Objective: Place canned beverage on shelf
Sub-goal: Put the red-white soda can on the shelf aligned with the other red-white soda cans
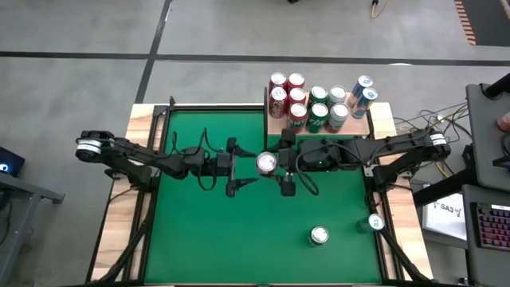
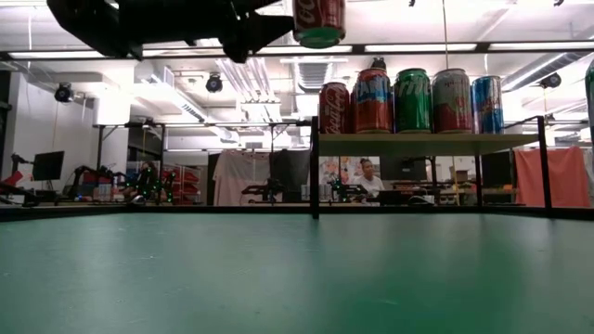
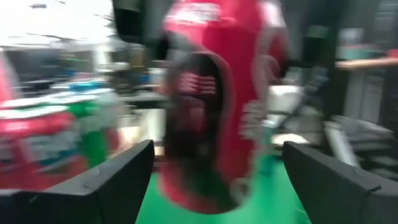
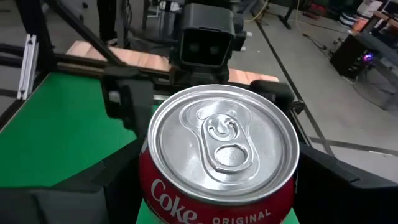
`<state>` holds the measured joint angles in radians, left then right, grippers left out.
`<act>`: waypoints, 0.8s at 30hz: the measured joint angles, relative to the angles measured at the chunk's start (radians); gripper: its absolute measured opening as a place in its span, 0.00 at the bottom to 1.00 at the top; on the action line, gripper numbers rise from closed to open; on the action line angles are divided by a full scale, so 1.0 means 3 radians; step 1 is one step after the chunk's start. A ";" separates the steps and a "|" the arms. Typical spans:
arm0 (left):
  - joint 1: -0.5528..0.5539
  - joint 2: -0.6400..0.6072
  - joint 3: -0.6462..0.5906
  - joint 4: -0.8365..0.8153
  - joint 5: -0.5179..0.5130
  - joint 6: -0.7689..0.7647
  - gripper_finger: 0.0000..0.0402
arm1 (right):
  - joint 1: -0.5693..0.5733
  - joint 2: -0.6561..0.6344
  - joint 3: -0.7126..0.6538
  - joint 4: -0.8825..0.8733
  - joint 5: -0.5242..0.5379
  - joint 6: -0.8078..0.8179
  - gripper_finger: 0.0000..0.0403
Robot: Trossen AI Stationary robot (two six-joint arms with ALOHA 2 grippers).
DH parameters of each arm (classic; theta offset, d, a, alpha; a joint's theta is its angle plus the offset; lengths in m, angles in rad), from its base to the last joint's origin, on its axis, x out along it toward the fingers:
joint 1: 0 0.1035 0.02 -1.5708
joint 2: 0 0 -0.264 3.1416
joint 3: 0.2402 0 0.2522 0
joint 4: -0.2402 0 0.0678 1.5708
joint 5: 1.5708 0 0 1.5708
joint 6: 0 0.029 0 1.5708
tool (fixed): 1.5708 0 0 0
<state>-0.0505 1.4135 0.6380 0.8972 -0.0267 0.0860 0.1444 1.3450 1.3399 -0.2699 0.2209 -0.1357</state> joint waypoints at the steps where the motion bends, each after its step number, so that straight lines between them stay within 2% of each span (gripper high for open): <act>1: 0.0015 0.0022 -0.0001 -0.0001 0.0164 -0.0002 0.84 | 0.0000 0.0027 0.0000 0.0008 -0.0001 -0.0013 0.73; 3: 0.0030 0.0061 0.0010 -0.0004 0.0269 -0.0025 0.84 | 0.0006 0.0068 -0.0004 0.0032 -0.0032 -0.0023 0.73; 14: 0.0040 0.0464 0.0294 0.0000 0.0305 -0.0001 0.84 | 0.0008 0.0243 0.0014 0.0148 -0.0084 -0.0075 0.73; 17: 0.0040 0.0506 0.0339 -0.0002 0.0297 0.0011 0.79 | 0.0009 0.0241 0.0019 0.0148 -0.0084 -0.0072 0.73; 20: 0.0031 0.0517 0.0343 0.0000 0.0136 0.0059 0.72 | 0.0008 0.0236 0.0019 0.0123 -0.0119 -0.0090 0.73; 24: 0.0028 0.0503 0.0328 -0.0006 0.0024 0.0073 0.71 | 0.0007 0.0236 0.0019 0.0125 -0.0103 -0.0092 0.79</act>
<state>-0.0422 1.5645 0.7364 0.8955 -0.0195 0.1078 0.1465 1.4158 1.3457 -0.2323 0.1900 -0.1634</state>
